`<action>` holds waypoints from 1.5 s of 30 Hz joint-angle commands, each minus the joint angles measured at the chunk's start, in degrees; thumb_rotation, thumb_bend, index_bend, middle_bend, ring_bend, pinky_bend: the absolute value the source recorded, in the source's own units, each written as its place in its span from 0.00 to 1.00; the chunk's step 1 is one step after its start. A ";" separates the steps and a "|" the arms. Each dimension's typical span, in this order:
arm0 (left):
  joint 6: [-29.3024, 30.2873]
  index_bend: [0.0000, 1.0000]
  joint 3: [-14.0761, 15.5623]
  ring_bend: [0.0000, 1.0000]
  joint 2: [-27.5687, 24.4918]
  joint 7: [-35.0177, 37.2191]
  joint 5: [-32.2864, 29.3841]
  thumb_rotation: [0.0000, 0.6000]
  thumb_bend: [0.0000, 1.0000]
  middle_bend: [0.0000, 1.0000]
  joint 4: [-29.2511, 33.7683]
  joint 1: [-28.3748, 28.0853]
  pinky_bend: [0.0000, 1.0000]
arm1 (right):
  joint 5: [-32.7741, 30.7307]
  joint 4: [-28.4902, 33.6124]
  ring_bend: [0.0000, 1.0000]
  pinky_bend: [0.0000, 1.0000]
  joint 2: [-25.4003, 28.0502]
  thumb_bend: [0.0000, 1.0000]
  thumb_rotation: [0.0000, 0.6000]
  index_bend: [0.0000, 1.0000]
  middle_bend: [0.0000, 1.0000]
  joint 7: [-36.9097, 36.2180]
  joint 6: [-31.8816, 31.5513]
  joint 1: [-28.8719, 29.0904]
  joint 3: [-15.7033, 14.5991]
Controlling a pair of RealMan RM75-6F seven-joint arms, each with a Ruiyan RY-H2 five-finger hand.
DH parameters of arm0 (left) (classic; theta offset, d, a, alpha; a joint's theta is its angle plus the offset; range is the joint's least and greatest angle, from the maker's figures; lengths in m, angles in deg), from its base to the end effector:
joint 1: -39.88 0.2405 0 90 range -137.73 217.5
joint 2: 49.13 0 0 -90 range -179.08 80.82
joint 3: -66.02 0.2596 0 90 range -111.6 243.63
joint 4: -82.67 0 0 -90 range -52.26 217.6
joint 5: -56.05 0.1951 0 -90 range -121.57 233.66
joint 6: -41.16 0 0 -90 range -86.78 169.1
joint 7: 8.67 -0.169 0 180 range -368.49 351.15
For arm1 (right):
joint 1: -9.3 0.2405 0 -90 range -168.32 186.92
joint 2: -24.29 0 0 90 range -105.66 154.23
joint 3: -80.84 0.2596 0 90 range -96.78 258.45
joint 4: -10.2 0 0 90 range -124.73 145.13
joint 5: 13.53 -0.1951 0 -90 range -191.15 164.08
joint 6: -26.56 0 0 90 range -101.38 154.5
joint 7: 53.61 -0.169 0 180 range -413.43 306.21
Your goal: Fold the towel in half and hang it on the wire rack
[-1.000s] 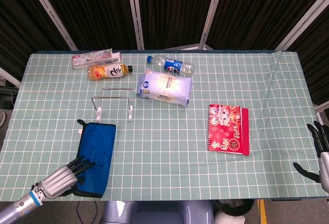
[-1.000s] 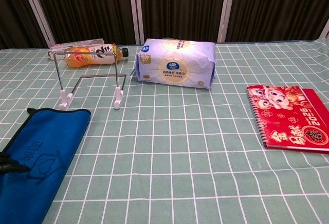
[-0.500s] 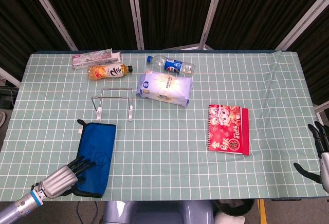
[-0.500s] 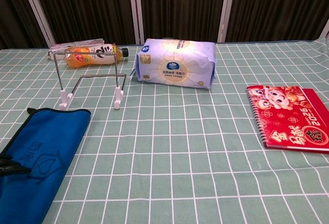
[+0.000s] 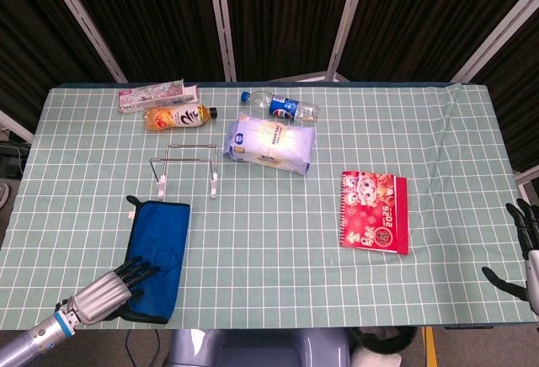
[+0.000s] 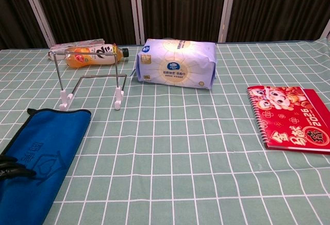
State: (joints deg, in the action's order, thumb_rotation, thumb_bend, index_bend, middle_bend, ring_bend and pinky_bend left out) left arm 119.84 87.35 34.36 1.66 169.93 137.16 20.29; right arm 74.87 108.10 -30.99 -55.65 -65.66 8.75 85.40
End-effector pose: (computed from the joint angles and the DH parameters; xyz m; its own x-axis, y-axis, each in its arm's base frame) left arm -0.3243 0.1785 0.0160 0.7122 0.3153 0.6272 0.6059 -0.7273 -0.3224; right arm -0.2964 -0.1803 0.2337 0.4173 0.1138 0.9016 -0.9083 0.0214 0.4177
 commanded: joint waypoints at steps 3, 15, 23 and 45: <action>-0.14 0.51 0.10 0.00 -0.08 -0.07 -0.06 1.00 0.44 0.00 0.16 -0.04 0.00 | -0.02 -0.02 0.00 0.00 -0.01 0.00 1.00 0.00 0.00 0.01 -0.03 -0.03 0.00; 0.46 0.58 0.15 0.00 -0.27 0.10 -0.08 1.00 0.51 0.00 0.26 0.02 0.00 | -0.09 0.03 0.00 0.00 0.02 0.00 1.00 0.00 0.00 0.00 0.01 -0.05 0.02; 1.05 0.64 0.29 0.00 -0.75 -0.27 0.08 1.00 0.53 0.00 0.34 0.15 0.00 | -0.02 0.10 0.00 0.00 0.04 0.00 1.00 0.00 0.00 0.04 0.00 -0.06 -0.01; 0.98 0.61 1.14 0.00 -3.05 -0.26 -0.01 1.00 0.53 0.00 1.34 0.77 0.00 | 0.06 0.29 0.00 0.00 -0.19 0.00 1.00 0.00 0.00 0.88 0.10 0.00 -0.07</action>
State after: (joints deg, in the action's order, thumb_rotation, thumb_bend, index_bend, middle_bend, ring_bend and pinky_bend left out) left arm 120.80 88.49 31.32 1.41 169.93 138.52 21.05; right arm 74.93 108.40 -31.18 -54.78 -65.55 8.74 85.33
